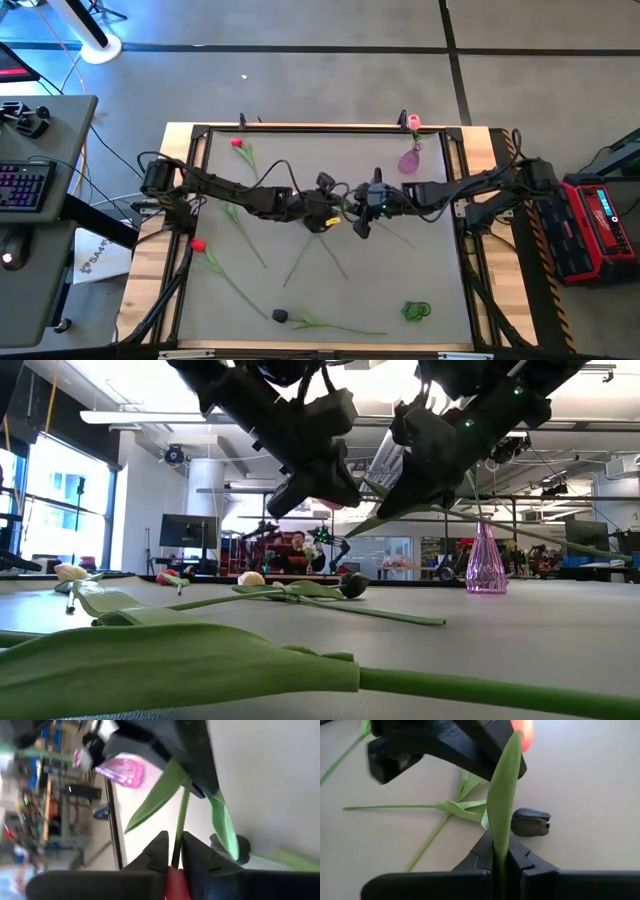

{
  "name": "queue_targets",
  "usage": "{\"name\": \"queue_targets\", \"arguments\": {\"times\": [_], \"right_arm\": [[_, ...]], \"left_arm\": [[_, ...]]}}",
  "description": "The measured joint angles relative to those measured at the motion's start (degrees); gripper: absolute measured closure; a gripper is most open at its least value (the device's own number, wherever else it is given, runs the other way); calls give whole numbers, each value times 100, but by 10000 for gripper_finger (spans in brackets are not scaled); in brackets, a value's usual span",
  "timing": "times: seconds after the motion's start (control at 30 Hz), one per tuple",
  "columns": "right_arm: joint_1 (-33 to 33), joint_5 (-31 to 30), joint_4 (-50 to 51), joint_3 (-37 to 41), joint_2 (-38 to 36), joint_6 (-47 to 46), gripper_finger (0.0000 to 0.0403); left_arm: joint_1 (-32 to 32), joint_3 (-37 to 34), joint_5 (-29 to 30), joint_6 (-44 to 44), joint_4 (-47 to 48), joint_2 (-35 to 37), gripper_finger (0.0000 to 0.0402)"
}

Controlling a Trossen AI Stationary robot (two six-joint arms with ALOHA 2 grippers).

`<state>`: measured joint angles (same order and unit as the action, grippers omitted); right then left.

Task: Sort flowers into vase by color
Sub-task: Put the pink tulip into the violet vase

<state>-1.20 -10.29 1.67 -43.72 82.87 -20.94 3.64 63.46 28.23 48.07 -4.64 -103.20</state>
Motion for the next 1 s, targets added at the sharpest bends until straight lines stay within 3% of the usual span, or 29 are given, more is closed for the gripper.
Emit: {"name": "queue_targets", "arguments": {"times": [0.3,0.6,0.77,1.0], "right_arm": [[52,-410,-284,0,-136,53,402],[20,-941,-452,-2,-1028,638,402],[-165,-1024,-1013,161,-1540,1223,402],[-270,-389,-4091,1357,-1885,1843,403]], "left_arm": [[326,0,629,-1903,131,450,296],[347,-323,-358,-3438,326,1705,267],[342,-1137,-496,-3674,-701,2002,267],[87,-2064,-1584,-3871,-3572,1595,266]]}}
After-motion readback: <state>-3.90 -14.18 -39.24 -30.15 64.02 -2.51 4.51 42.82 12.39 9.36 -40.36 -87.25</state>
